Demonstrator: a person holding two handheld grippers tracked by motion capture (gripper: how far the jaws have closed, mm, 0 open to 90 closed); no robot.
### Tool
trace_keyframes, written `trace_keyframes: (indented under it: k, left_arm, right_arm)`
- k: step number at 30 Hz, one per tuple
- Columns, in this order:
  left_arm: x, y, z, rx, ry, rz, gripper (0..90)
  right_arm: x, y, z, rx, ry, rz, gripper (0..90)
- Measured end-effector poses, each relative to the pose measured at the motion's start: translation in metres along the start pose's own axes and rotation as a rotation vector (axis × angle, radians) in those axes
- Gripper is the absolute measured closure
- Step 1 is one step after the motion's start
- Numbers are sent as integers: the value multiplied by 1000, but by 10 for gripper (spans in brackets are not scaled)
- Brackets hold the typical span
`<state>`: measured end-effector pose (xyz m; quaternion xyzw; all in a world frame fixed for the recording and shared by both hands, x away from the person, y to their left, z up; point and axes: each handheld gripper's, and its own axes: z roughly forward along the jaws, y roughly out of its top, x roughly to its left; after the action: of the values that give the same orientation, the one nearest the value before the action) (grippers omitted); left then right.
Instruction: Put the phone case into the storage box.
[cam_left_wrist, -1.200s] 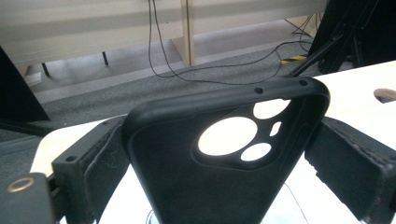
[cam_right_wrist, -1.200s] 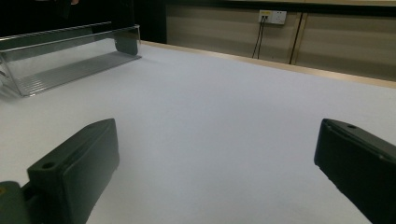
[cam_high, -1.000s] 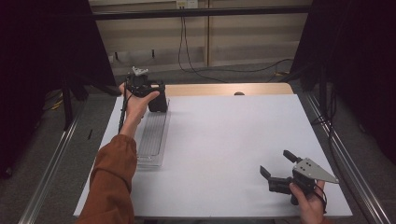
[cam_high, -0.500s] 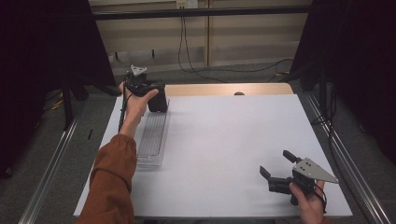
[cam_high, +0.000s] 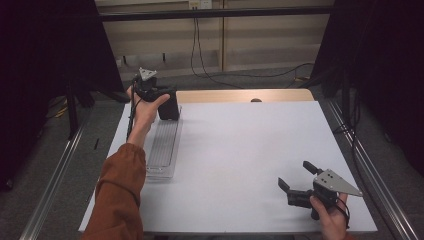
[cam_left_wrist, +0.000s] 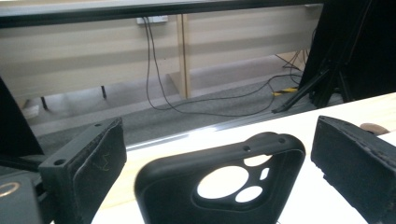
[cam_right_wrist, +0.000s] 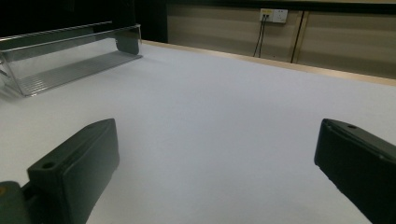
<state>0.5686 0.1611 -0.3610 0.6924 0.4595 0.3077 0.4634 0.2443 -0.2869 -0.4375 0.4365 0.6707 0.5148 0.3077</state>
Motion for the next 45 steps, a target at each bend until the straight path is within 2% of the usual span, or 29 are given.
trace_keyframes:
  k: [3, 9, 15, 20, 26, 31, 35, 36, 37, 40, 45]
  left_arm:
    - [1, 1, -1, 0, 3, 12, 37]
    - [2, 2, -2, -29, -9, -5, 37]
    - [4, 4, -4, -64, -17, 11, 40]
    - [7, 6, -4, -86, -36, -2, 41]
    - [10, 7, -7, -111, -39, -12, 40]
    - [11, 9, -11, -120, -52, -14, 37]
    - [10, 13, -15, -132, -43, -19, 35]
    - [9, 14, -17, -139, -29, -13, 33]
    - [9, 15, -18, -141, -32, -8, 33]
    - [9, 17, -23, -144, -50, -33, 34]
    - [8, 20, -29, -156, -68, -21, 34]
  right_arm:
    - [0, 0, 0, 2, 1, 2, 0]
    - [0, 0, 0, 1, 0, 4, 0]
    - [0, 0, 0, 2, 0, 0, 0]
    - [0, 0, 0, 1, 0, 1, 0]
    - [0, 0, 0, 1, -1, 0, 0]
    - [0, 0, 0, -1, -1, 2, 0]
    - [0, 0, 0, -2, -4, 2, 0]
    - [0, 0, 0, -2, -4, 2, 0]
    - [0, 0, 0, -2, -3, 2, 0]
    - [0, 0, 0, 0, -3, -2, 0]
    - [0, 0, -1, -4, -7, 0, 0]
